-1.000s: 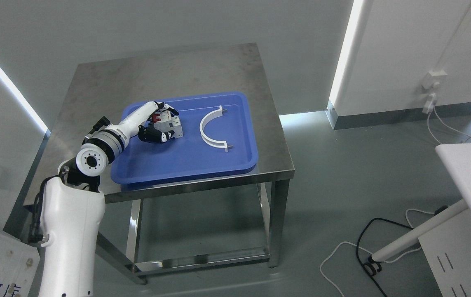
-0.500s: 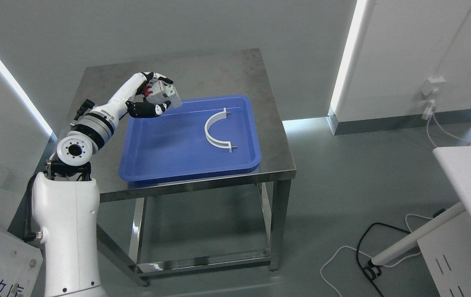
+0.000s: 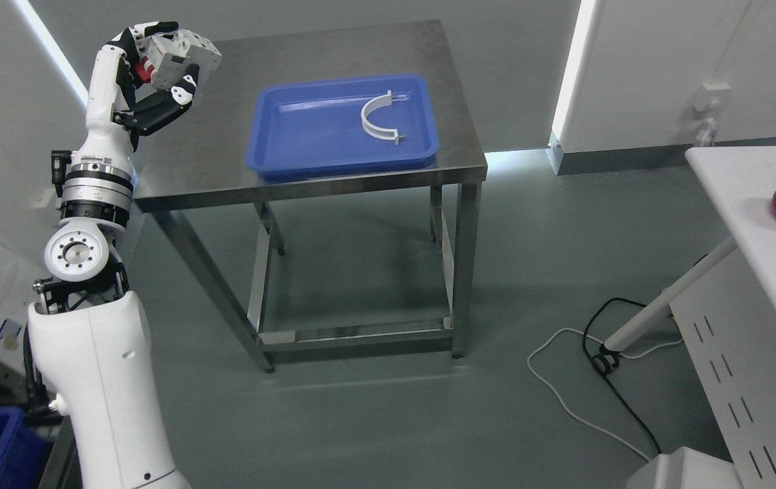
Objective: Place circuit breaker on shelf
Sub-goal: 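Carry the breaker in the left hand while turning toward the bin shelf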
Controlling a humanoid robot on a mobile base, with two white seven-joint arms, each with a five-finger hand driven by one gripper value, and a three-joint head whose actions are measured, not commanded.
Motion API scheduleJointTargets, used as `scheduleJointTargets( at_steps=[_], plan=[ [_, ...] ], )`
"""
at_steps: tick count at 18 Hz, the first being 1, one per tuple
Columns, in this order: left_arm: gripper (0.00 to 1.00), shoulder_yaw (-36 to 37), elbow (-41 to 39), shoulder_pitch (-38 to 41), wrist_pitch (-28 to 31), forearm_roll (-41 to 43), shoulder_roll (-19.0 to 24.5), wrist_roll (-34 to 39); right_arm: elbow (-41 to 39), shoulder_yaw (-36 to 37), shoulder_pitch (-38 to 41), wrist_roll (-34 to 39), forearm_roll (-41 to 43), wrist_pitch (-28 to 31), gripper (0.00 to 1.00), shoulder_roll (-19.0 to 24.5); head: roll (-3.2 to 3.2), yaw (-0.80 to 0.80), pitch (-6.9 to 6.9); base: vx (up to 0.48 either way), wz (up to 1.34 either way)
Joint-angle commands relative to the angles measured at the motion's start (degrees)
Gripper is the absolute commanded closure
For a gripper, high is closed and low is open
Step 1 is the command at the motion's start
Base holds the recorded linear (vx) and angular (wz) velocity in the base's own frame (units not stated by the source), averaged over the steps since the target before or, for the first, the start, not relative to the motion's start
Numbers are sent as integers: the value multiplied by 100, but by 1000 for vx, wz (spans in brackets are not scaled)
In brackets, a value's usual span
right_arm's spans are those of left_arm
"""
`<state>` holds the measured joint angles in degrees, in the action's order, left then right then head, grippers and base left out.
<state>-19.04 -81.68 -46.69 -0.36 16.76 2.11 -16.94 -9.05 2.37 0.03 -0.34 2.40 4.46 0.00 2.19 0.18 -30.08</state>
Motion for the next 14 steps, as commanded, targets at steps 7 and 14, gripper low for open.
scheduleJointTargets(
  at_steps=[7,14],
  plan=[
    [94,162,-788,1274,-1438,-796,-111,-54,0,0,94,16,-3,-173,0,-100,0,0,-1,-663,901],
    [94,1480,-964,1136,-1836,-1184,-111,-55,0,0,94,16,6,-173,0,-100,0,0,-7,-498,1950]
  ],
)
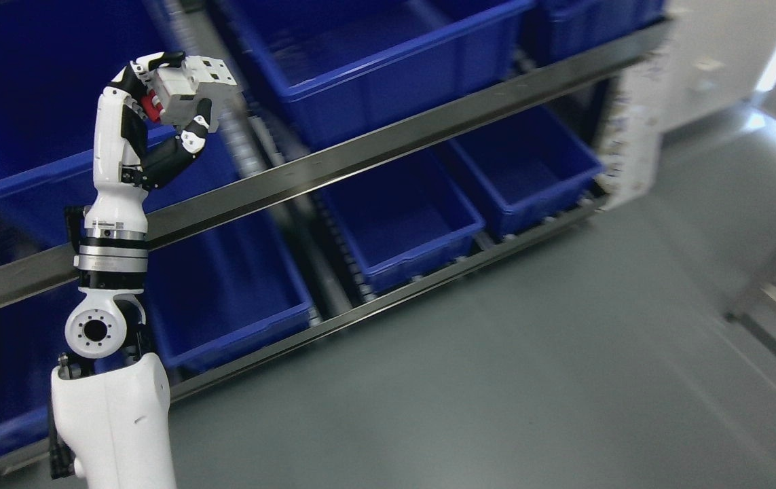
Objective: Place circuit breaker on shelf
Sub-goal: 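Carry the breaker in the left hand while turning toward the bin shelf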
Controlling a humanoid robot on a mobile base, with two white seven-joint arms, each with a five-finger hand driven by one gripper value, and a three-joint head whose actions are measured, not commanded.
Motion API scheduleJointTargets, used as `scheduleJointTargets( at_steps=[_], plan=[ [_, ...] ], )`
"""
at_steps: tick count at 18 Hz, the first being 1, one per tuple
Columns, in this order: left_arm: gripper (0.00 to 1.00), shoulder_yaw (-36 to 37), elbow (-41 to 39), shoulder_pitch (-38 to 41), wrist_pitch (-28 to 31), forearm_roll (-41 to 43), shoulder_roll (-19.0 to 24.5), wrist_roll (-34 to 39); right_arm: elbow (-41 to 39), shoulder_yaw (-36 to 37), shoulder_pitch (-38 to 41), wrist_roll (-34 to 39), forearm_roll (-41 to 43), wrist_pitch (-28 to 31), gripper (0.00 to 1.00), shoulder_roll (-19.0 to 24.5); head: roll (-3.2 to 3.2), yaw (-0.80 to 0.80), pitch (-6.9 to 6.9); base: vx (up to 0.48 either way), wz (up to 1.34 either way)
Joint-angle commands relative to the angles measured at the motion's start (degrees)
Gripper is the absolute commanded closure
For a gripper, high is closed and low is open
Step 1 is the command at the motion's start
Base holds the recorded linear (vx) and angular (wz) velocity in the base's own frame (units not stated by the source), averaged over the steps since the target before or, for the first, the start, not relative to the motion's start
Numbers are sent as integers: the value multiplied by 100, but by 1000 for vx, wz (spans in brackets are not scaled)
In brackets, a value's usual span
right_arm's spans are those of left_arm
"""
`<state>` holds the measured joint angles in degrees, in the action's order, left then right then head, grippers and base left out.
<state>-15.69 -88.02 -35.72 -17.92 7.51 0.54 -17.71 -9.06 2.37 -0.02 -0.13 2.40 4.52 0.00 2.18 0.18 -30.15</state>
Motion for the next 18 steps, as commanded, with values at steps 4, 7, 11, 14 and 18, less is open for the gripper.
scheduleJointTargets(
  at_steps=[4,7,11,14,18],
  plan=[
    [94,1306,-172,-425,270,-250,46,5,1,0,99,-4,-3,-179,0,-100,0,0,0,-118,1277],
    [93,806,581,-1468,1156,55,46,-293,1,0,99,-4,6,-179,0,-100,0,0,0,25,441],
    [93,918,1635,-2498,1573,1082,840,-1039,1,0,99,-4,6,-179,0,-100,0,0,0,34,73],
    [92,963,2717,-3132,1494,1901,1316,-1796,1,0,99,-4,6,-179,0,-100,0,0,0,32,37],
    [92,1209,4518,-3800,984,2368,1309,-1710,1,0,99,-4,-3,-179,0,-100,0,0,0,42,26]
  ],
)
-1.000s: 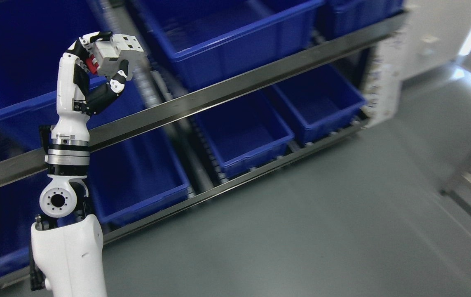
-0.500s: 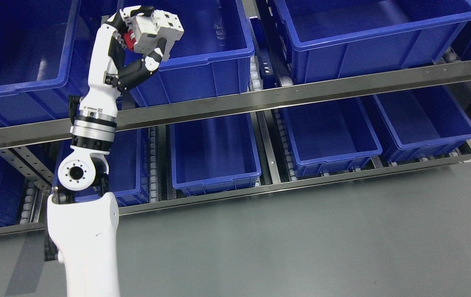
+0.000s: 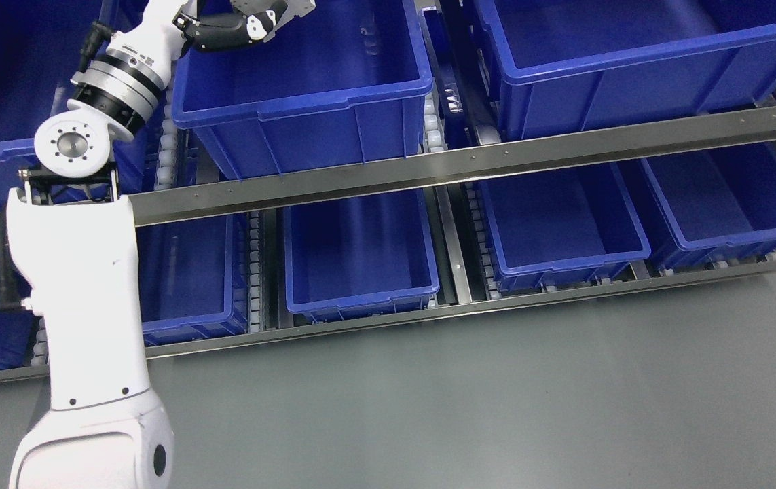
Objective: Place circuit breaker on shelf
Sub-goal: 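Carry the breaker in the left hand while turning toward the bin shelf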
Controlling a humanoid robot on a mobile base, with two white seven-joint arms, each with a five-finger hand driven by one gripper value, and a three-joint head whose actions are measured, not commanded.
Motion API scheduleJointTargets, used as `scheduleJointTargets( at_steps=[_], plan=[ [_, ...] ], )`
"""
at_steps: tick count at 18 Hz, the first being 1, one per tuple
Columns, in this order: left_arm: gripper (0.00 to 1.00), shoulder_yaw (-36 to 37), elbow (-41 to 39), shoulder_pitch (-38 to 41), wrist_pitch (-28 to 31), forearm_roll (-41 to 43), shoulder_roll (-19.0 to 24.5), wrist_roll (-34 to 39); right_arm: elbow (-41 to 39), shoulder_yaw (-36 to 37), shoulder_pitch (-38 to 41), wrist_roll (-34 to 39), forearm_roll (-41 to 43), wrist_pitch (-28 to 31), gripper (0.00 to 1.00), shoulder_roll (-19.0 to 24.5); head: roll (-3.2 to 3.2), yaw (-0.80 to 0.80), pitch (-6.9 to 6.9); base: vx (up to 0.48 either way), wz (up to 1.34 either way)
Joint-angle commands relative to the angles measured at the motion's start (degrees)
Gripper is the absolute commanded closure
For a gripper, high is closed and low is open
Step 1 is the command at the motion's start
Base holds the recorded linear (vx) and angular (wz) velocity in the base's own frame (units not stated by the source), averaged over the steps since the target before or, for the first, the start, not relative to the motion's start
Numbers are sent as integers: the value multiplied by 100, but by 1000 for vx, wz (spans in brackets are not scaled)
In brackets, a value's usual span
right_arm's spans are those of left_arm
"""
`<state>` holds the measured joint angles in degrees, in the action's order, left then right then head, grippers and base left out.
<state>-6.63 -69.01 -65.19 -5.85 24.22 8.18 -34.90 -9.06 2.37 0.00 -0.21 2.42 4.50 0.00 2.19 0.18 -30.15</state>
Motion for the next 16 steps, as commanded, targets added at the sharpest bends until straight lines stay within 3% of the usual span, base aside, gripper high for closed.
scheduleJointTargets(
  at_steps=[1,5,16],
  plan=[
    [92,328,2960,-986,-267,820,466,97,1,0,97,3,-5,-177,0,-100,0,0,0,45,24],
    [92,346,3578,-1303,-426,1059,377,168,1,0,97,3,-5,-177,0,-100,0,0,0,37,24],
    [92,619,3570,-1444,-426,1068,175,510,-8,0,97,3,4,-177,0,-100,0,0,0,106,-2]
  ],
)
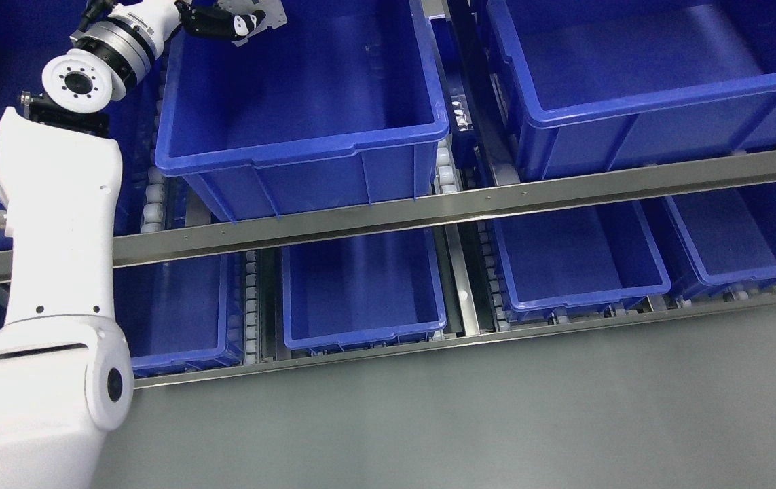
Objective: Place circuit breaker on shelf
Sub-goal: 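Lower the left hand into the upper blue bin and release the breaker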
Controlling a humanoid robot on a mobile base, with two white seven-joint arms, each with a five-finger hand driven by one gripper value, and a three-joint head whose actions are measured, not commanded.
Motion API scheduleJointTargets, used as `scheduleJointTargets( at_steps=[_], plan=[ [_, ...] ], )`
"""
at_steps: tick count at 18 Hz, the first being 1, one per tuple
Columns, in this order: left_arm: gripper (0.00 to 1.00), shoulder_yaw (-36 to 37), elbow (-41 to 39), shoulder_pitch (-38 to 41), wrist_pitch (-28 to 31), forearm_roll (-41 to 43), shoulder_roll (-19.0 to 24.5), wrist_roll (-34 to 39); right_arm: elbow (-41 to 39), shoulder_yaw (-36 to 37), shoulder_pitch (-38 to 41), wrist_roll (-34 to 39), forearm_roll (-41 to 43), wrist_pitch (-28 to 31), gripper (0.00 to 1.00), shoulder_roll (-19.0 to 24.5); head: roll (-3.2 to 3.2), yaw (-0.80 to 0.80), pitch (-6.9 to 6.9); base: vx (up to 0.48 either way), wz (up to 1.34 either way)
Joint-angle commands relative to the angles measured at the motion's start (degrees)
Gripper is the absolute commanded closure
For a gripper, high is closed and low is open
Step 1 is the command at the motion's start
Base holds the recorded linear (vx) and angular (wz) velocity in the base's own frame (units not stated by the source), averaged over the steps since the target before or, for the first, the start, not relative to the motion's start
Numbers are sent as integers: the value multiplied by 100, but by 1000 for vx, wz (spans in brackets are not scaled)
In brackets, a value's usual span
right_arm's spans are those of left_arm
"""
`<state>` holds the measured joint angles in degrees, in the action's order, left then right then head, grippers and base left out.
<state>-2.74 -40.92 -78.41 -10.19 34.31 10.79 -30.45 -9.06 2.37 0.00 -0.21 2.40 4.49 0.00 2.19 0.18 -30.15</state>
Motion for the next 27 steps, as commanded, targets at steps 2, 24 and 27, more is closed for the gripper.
scheduleJointTargets(
  at_steps=[2,24,27],
  plan=[
    [92,274,761,-148,8,58,-51,83,1,0,97,4,6,-177,0,-100,0,0,0,157,-15],
    [89,1134,1771,159,61,304,-401,724,1,0,97,4,6,-177,0,-100,0,0,1,87,-21],
    [89,1328,2008,124,78,304,-542,733,-8,0,97,4,-3,-177,0,-100,0,0,1,0,0]
  ],
)
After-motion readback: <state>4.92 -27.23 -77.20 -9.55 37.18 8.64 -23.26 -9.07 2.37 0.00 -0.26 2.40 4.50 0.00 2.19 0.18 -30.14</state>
